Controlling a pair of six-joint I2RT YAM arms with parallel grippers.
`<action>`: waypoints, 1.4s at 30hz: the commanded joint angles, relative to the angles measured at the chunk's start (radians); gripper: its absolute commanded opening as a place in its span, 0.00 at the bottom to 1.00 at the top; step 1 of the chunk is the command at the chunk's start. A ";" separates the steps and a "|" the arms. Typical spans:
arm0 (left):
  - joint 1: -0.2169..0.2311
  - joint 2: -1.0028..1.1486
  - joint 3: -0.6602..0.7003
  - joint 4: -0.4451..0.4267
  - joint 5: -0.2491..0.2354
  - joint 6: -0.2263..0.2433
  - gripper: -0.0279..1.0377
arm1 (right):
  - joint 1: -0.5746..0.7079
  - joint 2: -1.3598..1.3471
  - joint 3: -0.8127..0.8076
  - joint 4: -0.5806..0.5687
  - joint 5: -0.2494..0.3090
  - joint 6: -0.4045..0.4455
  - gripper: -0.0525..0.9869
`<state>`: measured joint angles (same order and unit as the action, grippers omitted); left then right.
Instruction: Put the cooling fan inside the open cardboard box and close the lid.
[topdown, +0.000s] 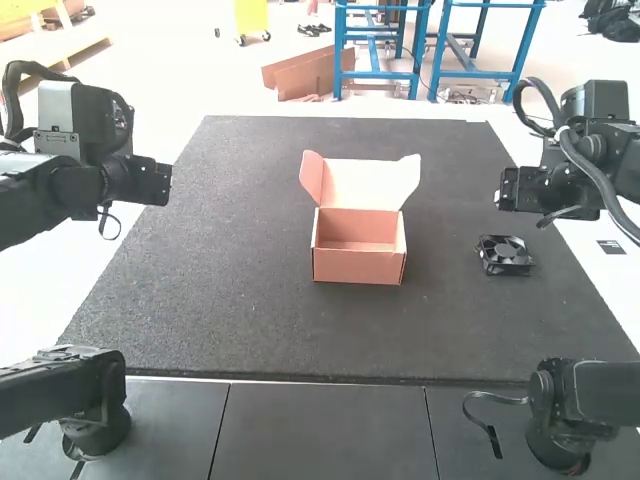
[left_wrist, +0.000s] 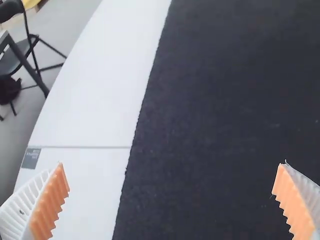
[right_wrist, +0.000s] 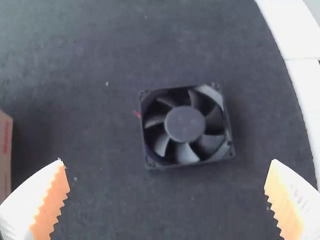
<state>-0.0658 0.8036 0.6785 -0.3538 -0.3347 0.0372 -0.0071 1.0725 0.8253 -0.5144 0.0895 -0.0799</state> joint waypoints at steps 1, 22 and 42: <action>-0.008 0.000 0.043 0.018 0.060 0.012 0.93 | -0.044 0.050 0.072 -0.039 0.019 -0.149 0.92; -0.008 0.123 0.133 0.045 0.272 -0.178 0.93 | -0.269 0.489 0.308 -0.164 -0.125 -0.251 0.92; -0.008 0.132 0.124 0.064 0.266 -0.178 0.93 | -0.278 0.794 0.442 -0.033 -0.085 -0.216 0.92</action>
<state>-0.0658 0.9314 0.7704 -0.3016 -0.0776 -0.1329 -0.2668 1.8492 1.2270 -0.5480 -0.0071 -0.3199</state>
